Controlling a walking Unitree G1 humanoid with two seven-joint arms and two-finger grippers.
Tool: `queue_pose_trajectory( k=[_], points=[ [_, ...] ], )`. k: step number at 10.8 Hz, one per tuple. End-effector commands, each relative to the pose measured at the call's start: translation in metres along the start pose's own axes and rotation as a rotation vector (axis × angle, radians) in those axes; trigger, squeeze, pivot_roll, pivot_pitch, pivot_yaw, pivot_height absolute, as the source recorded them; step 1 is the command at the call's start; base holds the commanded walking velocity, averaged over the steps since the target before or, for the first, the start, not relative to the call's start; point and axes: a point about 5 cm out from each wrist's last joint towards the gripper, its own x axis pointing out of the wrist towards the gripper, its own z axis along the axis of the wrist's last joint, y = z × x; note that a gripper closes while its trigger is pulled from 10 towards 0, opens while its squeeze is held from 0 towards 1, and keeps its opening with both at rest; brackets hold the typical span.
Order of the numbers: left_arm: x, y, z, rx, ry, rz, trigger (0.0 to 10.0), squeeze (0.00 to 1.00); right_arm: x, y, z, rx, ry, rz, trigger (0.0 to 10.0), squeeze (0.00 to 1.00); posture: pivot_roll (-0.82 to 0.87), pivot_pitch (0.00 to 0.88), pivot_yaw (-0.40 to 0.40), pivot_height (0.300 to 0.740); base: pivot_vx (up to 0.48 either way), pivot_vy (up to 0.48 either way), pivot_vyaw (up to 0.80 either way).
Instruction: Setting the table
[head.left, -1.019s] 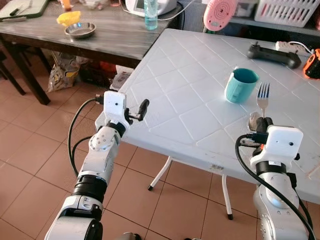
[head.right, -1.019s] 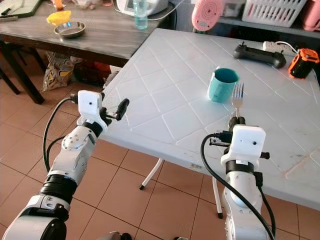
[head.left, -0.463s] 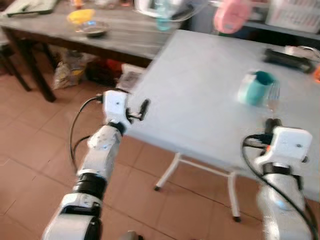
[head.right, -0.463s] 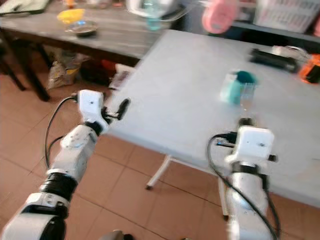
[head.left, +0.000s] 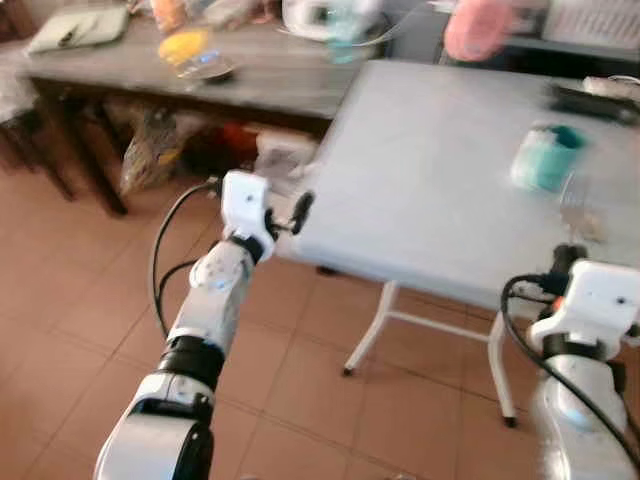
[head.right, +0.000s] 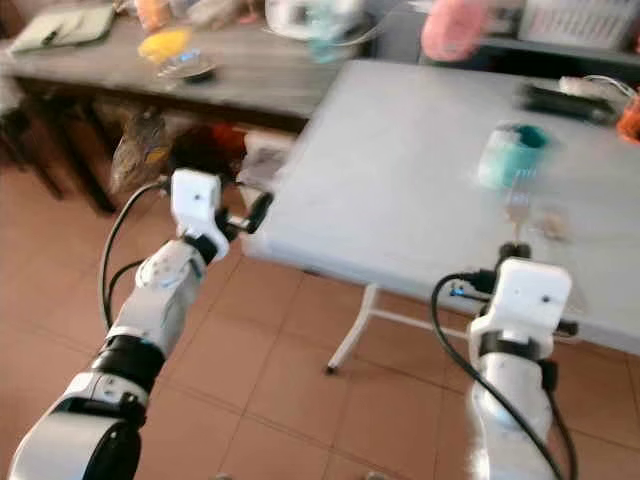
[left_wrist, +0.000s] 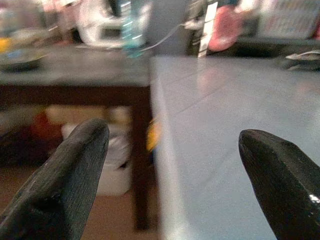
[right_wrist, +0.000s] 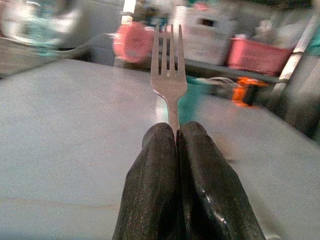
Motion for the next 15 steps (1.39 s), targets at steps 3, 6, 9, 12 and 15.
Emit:
queue_pose_trajectory(
  k=[3,6,9,12,15],
  points=[
    [0.003,-0.003,0.002,0.005,-0.008,-0.005,10.0,0.00,0.000,-0.006,0.005,-0.016,-0.023,-0.019,10.0,0.00,0.01,0.116,0.028,0.740,0.000,0.160,-0.49],
    [-0.016,0.000,-0.008,0.106,0.020,-0.128,10.0,0.00,0.000,-0.006,0.003,-0.028,-0.017,0.005,10.0,0.00,0.04,0.121,0.006,0.740,0.000,0.000,0.00],
    [-0.041,0.015,-0.024,0.109,0.030,-0.015,10.0,0.00,0.001,-0.007,0.001,-0.034,-0.016,0.015,10.0,0.00,0.06,0.109,-0.013,0.740,0.000,0.000,0.00],
    [-0.068,0.030,-0.033,0.156,0.037,0.100,10.0,0.00,0.001,-0.002,-0.001,-0.029,-0.009,0.044,10.0,0.00,0.08,0.107,-0.022,0.740,0.000,0.000,0.00],
    [-0.084,0.044,-0.027,0.201,0.018,0.190,10.0,0.00,-0.006,-0.010,-0.007,-0.032,0.013,0.016,10.0,0.00,0.09,0.109,-0.021,0.740,0.000,0.000,0.00]
  ],
)
